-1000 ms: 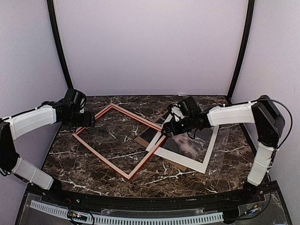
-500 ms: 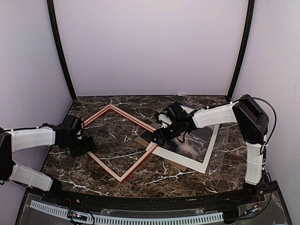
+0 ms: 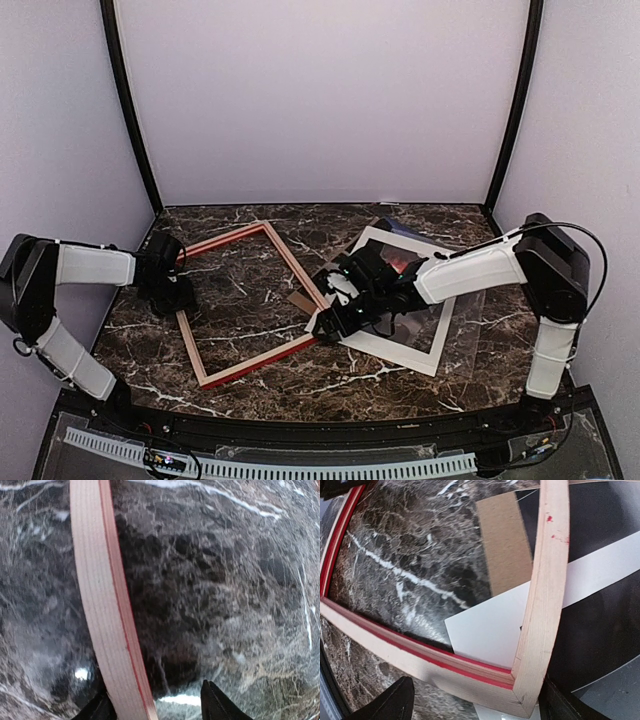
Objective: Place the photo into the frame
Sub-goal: Adjust the frame body at the center of the board.
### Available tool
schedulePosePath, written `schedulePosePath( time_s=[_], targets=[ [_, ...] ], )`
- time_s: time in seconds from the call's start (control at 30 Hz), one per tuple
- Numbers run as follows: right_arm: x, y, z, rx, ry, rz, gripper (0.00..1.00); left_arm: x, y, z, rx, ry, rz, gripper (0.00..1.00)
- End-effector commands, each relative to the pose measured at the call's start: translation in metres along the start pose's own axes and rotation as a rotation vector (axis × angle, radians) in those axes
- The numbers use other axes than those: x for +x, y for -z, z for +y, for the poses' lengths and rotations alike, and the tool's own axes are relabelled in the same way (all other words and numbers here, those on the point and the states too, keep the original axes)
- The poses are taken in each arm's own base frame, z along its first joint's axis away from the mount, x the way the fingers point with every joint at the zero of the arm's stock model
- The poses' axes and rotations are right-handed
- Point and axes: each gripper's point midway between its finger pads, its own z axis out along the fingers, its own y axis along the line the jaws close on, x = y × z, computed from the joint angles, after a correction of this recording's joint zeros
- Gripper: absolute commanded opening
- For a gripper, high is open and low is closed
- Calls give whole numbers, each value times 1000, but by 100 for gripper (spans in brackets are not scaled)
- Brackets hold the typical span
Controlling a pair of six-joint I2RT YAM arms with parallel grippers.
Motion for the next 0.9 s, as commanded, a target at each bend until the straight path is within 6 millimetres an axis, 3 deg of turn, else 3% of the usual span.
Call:
schedulePosePath(
  time_s=[0.0, 0.17, 0.27, 0.43, 0.67, 0.77, 0.87],
  targets=[
    [1, -4, 65, -184, 37, -34, 86, -29, -13, -4, -59, -98, -13, 57],
    [7, -15, 94, -248, 86, -13, 87, -61, -30, 19, -195, -146, 2, 57],
    [1, -15, 106, -263, 132, -18, 89, -86, -38, 33, -282, -163, -11, 57],
    [-11, -7, 98, -186, 176, -39, 92, -114, -54, 51, -301, -129, -7, 57],
    [-20, 27, 31, 18, 82, -79, 95, -148, -73, 78, -375, -157, 1, 56],
    [-22, 54, -8, 127, 17, -113, 95, -167, -69, 74, -369, -185, -26, 58],
    [-15, 77, -49, 241, -68, -124, 96, -179, -56, 56, -290, -184, -63, 69]
  ],
)
